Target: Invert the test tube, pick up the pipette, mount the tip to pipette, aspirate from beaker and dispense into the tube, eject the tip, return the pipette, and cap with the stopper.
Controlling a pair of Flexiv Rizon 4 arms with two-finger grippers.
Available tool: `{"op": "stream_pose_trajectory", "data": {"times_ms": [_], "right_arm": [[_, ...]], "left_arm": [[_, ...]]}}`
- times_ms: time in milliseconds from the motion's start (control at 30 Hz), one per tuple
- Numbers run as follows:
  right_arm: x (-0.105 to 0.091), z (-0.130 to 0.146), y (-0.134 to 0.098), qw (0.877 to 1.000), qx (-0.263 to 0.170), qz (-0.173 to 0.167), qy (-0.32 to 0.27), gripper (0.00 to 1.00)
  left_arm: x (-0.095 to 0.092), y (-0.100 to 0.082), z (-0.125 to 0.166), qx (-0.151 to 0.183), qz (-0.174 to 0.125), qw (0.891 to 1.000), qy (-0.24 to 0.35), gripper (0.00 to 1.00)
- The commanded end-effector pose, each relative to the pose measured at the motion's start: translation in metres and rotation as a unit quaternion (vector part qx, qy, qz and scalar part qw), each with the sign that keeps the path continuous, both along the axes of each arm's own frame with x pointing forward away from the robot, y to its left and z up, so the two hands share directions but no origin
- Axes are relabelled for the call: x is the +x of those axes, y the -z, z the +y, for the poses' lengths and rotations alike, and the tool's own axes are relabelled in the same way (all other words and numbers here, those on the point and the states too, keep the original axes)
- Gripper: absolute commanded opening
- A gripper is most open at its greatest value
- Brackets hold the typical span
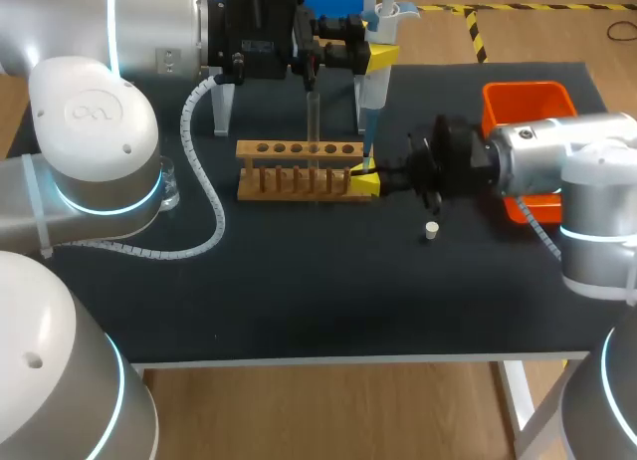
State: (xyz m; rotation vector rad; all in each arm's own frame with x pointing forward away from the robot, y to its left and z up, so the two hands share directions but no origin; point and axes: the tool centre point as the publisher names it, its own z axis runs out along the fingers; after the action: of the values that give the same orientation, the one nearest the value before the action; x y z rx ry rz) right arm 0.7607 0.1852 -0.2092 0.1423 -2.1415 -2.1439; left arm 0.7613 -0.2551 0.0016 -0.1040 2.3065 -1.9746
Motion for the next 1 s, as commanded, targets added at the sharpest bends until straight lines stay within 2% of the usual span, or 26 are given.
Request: {"op": "stream_pose_trajectory", "data": {"times_ms": [33,1000], "right_arm": [[-0.0008,-0.001,-0.0012,1.0,-0.001,0.0,-0.001,0.0],[-0.0001,-0.0004,-0.004,1.0,-0.006,-0.01,0.002,0.0]], "left_arm": [[0.0002,0.0,0.0019,-0.001,0.0,1.0,0.002,0.0],[0.0002,0.0,0.0019,-0.001,0.0,1.0,0.002,0.0]]}}
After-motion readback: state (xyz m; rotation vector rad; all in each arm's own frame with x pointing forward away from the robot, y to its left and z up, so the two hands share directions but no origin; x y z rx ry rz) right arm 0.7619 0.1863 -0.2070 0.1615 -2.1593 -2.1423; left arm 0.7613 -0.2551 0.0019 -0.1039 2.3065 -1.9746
